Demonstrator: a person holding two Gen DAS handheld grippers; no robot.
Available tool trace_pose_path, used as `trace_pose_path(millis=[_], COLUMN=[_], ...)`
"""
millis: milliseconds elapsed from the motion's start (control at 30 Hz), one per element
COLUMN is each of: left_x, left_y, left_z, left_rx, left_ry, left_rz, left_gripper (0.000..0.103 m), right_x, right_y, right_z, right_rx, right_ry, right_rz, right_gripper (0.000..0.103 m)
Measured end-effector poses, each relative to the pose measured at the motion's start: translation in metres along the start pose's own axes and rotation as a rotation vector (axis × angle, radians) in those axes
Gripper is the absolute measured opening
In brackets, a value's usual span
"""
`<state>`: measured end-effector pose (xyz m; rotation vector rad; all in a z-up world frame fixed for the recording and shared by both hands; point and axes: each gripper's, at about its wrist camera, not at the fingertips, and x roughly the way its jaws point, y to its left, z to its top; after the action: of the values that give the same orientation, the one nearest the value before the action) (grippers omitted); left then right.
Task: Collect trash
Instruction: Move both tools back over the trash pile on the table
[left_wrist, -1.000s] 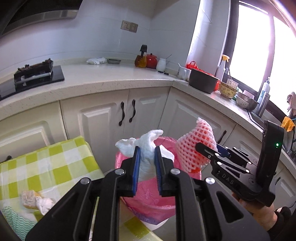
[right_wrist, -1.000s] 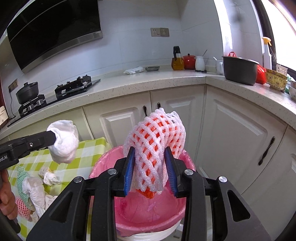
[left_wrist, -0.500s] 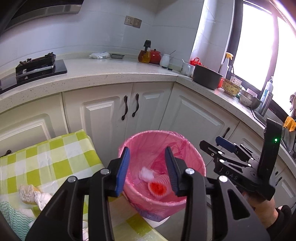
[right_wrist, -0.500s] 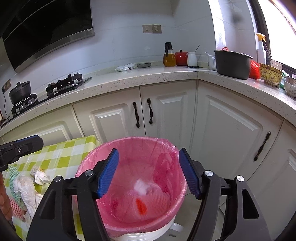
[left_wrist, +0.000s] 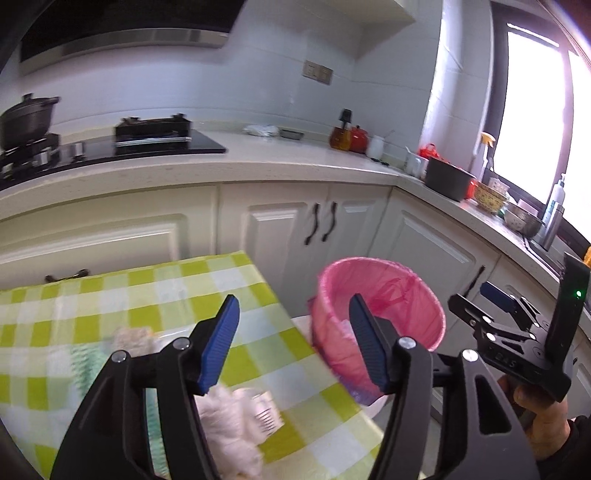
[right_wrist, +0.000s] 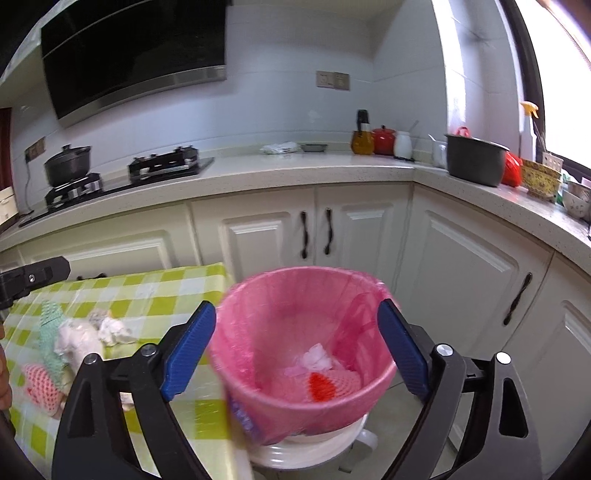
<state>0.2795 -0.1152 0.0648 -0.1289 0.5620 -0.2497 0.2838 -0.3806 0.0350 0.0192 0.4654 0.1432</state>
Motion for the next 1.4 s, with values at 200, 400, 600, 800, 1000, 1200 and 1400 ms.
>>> trace_pose_path(millis=[200, 400, 600, 800, 1000, 1200, 1400], left_x=[-0.06, -0.114, -0.141, -0.134, -0.108, -0.081, -0.057], left_y=[0.049, 0.088, 0.127, 0.149, 0.15, 0.149, 0.161], left_z=[-0.026, -0.056, -0.094, -0.127, -0.142, -0.148, -0.152], left_rx=[-0.027, -0.041, -0.102, -0.153, -0.178, -0.194, -0.261], left_ry=[-0.046, -0.064, -0.029, 0.038, 0.1, 0.155, 0.204], left_rz=[0.107, 0.183, 0.217, 0.214, 0.179, 0.14, 0.123], left_gripper=[0.069, 0.076, 0.077, 0.076, 0.076, 0.076, 0.083], right_x=[-0.025, -0.042, -0.048, -0.042, -0.026, -0.01, 0.009], right_y=[0.053, 0.097, 0.134, 0.156, 0.172, 0.18, 0.189], right_z=[-0.02, -0.044, -0.076, -0.086, -0.089, -0.085, -0.078], right_rx=[-0.025, -0.035, -0.04, -0.065, -0.097, -0.104, -0.122], right_ry=[-0.009, 0.03, 0.102, 0.132, 0.165, 0.185, 0.201], right_rz=[0.07, 0.13, 0.182, 0.2, 0.221, 0.241, 0.261], right_gripper=[0.085, 0.085, 0.085, 0.085, 0.085, 0.085, 0.085])
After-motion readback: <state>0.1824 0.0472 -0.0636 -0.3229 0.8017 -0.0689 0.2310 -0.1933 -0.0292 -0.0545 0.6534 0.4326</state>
